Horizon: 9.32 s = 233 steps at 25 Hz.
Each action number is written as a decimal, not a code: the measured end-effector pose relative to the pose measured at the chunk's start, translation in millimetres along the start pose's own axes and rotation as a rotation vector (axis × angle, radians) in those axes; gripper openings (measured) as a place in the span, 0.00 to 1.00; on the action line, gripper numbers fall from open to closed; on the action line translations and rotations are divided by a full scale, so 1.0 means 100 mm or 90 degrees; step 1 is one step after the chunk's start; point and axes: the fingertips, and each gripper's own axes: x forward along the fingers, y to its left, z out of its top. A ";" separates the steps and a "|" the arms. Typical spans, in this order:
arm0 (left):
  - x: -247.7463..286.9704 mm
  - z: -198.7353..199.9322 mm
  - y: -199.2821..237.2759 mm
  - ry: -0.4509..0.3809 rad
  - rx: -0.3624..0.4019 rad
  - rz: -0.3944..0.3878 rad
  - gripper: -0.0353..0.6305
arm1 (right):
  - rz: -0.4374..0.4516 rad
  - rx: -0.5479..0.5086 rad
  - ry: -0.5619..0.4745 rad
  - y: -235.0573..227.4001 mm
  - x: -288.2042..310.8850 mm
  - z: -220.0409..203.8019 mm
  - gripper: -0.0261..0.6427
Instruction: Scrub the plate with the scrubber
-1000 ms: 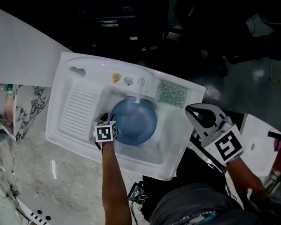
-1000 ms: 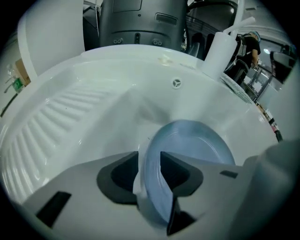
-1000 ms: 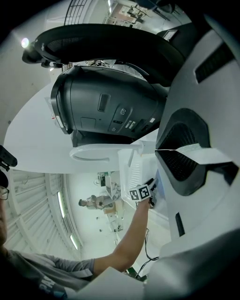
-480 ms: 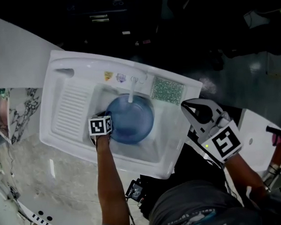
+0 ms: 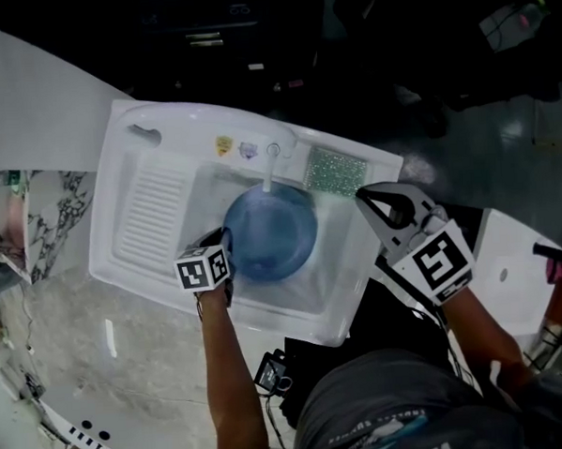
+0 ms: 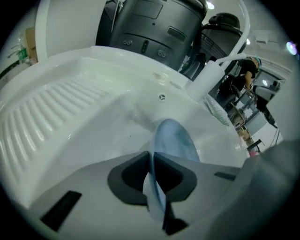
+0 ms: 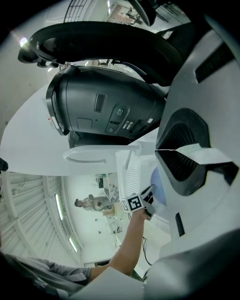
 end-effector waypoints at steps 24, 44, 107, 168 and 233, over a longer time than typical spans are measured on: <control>-1.22 -0.09 -0.26 -0.216 -0.257 -0.075 0.09 | 0.031 -0.222 0.108 0.06 0.74 -0.95 0.28; -1.53 -0.32 -0.36 -0.250 -0.293 -0.085 0.09 | -0.067 -0.250 0.075 0.09 0.33 -0.77 0.13; -1.26 -0.20 -0.60 -0.227 -0.251 -0.140 0.11 | 0.234 -0.601 0.129 2.27 0.48 -0.95 0.14; -1.61 0.18 2.14 -0.347 -0.557 0.076 0.13 | -0.077 -0.410 0.193 0.06 0.86 -0.93 0.26; -5.59 -0.01 -2.13 -0.575 0.447 0.062 0.07 | 0.220 -0.299 -0.274 3.15 -1.89 2.22 0.08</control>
